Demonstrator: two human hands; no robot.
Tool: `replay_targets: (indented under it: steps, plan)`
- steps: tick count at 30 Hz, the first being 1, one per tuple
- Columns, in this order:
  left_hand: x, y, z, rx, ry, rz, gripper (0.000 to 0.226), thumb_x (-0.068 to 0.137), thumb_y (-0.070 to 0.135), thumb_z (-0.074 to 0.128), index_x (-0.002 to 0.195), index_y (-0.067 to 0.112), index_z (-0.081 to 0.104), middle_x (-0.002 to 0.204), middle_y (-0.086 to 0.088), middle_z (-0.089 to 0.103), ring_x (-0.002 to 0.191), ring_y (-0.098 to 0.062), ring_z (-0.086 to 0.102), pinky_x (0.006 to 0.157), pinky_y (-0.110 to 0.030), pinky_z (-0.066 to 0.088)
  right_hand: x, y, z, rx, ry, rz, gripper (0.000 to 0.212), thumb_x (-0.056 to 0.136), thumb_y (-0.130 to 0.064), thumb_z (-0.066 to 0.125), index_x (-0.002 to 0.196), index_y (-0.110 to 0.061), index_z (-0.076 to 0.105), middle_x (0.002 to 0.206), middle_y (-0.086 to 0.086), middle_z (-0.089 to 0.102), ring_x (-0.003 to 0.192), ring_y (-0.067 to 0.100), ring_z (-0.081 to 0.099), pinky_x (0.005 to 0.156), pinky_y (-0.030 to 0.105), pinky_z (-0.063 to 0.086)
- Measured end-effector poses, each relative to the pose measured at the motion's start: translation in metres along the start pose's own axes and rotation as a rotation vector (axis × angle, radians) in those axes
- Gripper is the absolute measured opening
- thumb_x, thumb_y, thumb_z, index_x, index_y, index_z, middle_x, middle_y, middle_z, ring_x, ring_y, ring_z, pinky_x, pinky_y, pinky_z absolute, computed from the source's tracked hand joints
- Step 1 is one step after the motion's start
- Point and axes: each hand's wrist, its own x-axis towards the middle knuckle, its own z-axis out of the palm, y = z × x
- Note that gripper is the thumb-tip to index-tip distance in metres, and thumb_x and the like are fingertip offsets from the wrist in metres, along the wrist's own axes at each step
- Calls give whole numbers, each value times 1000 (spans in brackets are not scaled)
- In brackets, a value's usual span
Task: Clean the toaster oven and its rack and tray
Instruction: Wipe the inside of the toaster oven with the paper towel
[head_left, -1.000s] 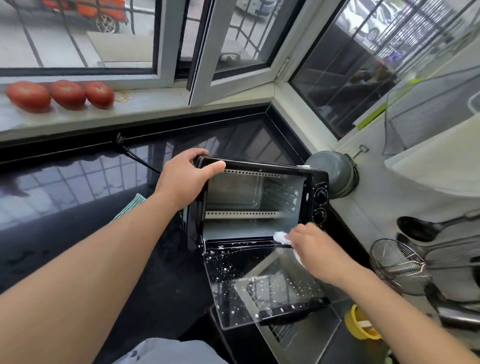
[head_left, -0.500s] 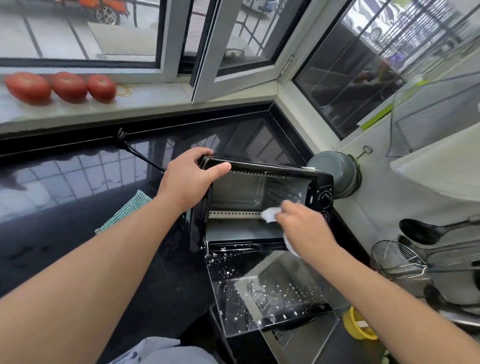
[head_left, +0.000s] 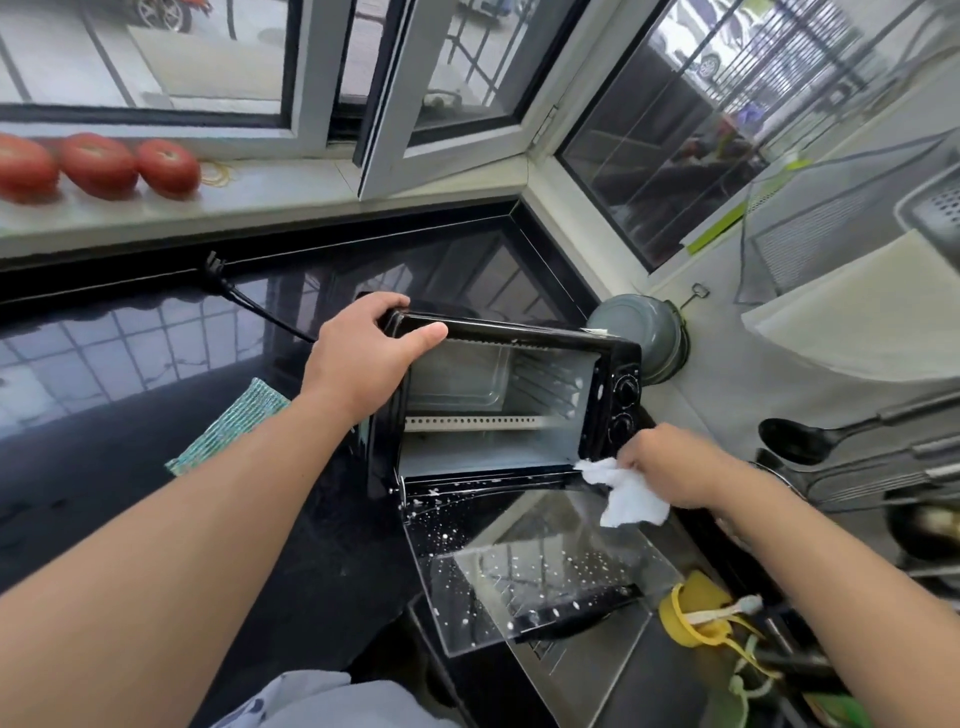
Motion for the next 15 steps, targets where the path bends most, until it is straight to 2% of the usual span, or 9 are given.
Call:
replay_targets:
  steps: [2,4,5,7,8,10,12,14,15]
  plan:
    - [1,0,0,3,-3,0,64,80,73,70,133,38,63,133,10,64,125,-17,57,104,-41,47,-13,22,2,224,128,155,38,82,3,47,91,-27,70,90,1,69,82,25,59,65,33,48]
    - [0,-1,1,4,-5,9,63,80,72,70,133,38,63,132,11,64,124,-16,56,103,-38,46,-19,28,3,450,368,228,35,89,1,49,106,-18,72,94,5,67,84,25,57,63,31,42]
    - [0,-1,1,3,-6,11,63,81,71,70,133,37,63,130,11,64,123,-15,56,102,-36,45,-20,21,3,492,492,200,34,91,1,49,107,-16,74,94,6,68,87,27,57,65,32,41]
    - [2,-1,1,-4,-6,-1,61,81,69,72,132,36,64,125,11,65,118,-13,57,99,-33,44,-15,-3,6,347,610,0,28,90,0,53,99,-15,74,96,6,66,94,31,56,73,35,43]
    - [3,0,1,-9,-6,-9,60,80,69,72,131,36,65,123,11,66,116,-13,58,99,-32,45,-8,-16,12,257,587,-119,26,89,0,55,101,-14,73,102,5,64,99,29,55,76,34,44]
    - [5,0,2,-23,-5,-8,62,78,71,72,129,36,66,119,10,67,113,-13,60,98,-31,45,9,-38,28,80,410,-225,29,87,2,53,109,-11,66,112,5,59,106,25,53,85,33,46]
    - [3,-1,3,-25,-4,-4,61,78,70,72,129,36,66,119,12,67,113,-11,59,97,-30,44,22,-53,38,-113,340,-270,29,84,1,55,106,-18,59,106,3,59,98,22,55,81,29,47]
    - [1,-2,5,-27,8,-3,57,81,65,74,129,35,66,119,13,65,113,-9,58,96,-28,42,22,-61,35,-167,333,-200,14,88,-14,59,99,-22,60,96,2,61,86,19,61,69,28,42]
    - [1,-3,5,-23,13,-1,56,82,64,75,129,35,66,119,13,65,113,-9,57,96,-27,41,18,-68,30,-152,317,-133,9,91,-18,58,99,-21,61,96,3,63,87,20,64,68,29,43]
